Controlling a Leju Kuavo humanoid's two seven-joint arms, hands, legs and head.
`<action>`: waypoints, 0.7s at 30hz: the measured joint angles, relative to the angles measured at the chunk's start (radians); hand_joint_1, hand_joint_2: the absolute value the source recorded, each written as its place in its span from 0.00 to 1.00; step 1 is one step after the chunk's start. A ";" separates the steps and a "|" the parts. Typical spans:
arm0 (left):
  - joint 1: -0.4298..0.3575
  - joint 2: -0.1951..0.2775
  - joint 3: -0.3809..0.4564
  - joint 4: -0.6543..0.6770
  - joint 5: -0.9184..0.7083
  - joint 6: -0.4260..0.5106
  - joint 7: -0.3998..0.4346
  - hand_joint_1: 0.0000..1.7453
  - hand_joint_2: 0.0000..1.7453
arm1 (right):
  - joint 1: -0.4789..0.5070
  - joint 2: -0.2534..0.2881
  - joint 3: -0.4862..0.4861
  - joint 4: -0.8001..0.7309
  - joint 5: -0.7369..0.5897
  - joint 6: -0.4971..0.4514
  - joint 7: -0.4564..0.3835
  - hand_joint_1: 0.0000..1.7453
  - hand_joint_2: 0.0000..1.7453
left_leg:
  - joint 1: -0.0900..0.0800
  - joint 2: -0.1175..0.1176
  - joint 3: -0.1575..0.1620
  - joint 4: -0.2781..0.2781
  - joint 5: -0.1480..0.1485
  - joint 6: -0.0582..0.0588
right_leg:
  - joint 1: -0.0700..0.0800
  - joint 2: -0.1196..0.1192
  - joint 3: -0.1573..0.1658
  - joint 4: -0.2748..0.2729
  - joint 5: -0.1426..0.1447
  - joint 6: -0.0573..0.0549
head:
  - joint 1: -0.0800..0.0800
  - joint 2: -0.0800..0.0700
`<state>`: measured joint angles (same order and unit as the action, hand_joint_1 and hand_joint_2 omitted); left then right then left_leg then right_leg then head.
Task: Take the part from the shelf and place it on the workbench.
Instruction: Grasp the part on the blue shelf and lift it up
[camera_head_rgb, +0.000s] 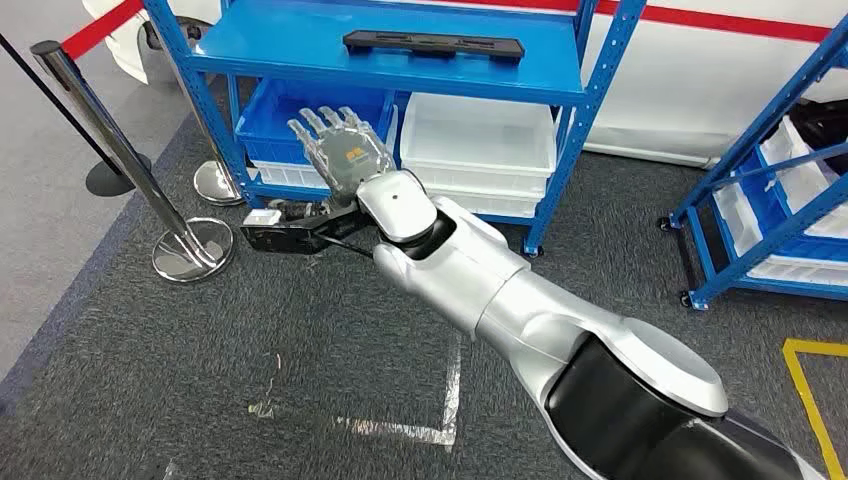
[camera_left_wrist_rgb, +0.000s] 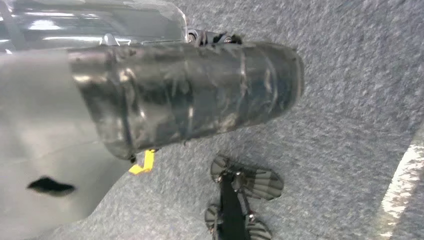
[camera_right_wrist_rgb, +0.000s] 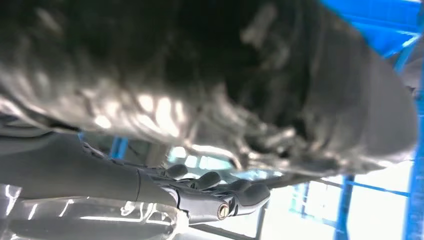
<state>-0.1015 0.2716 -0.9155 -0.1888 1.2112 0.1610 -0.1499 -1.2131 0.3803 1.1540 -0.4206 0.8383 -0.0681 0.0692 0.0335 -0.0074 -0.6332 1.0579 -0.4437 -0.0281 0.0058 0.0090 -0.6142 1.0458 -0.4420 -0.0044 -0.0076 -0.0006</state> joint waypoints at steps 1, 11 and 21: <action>0.000 0.000 0.000 0.000 0.000 0.000 0.000 0.00 0.00 | 0.000 -0.001 0.000 0.000 0.003 0.000 0.000 0.00 0.00 | 0.001 0.000 0.000 -0.001 0.001 0.004 | 0.000 0.000 -0.002 0.002 -0.002 0.002 | 0.000 0.000; 0.000 0.002 0.000 0.000 -0.003 0.016 -0.005 0.00 0.00 | 0.006 -0.015 0.000 0.004 0.051 0.014 -0.005 0.00 0.00 | -0.007 0.000 0.003 -0.009 0.006 0.030 | 0.002 -0.003 -0.083 0.152 -0.037 -0.004 | 0.005 0.000; -0.003 0.005 0.000 0.000 -0.004 0.026 -0.003 0.00 0.00 | 0.002 -0.019 0.000 0.003 0.075 0.034 -0.016 0.00 0.00 | -0.007 0.003 -0.057 0.123 -0.074 -0.006 | 0.001 -0.010 0.021 -0.056 0.034 -0.037 | 0.000 0.000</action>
<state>-0.1048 0.2764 -0.9155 -0.1888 1.2076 0.1871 -0.1531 -1.2115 0.3612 1.1540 -0.4173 0.9130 -0.0344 0.0531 0.0266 -0.0047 -0.6906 1.1814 -0.5178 -0.0346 0.0068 -0.0007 -0.5929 0.9896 -0.4085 -0.0412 -0.0077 -0.0008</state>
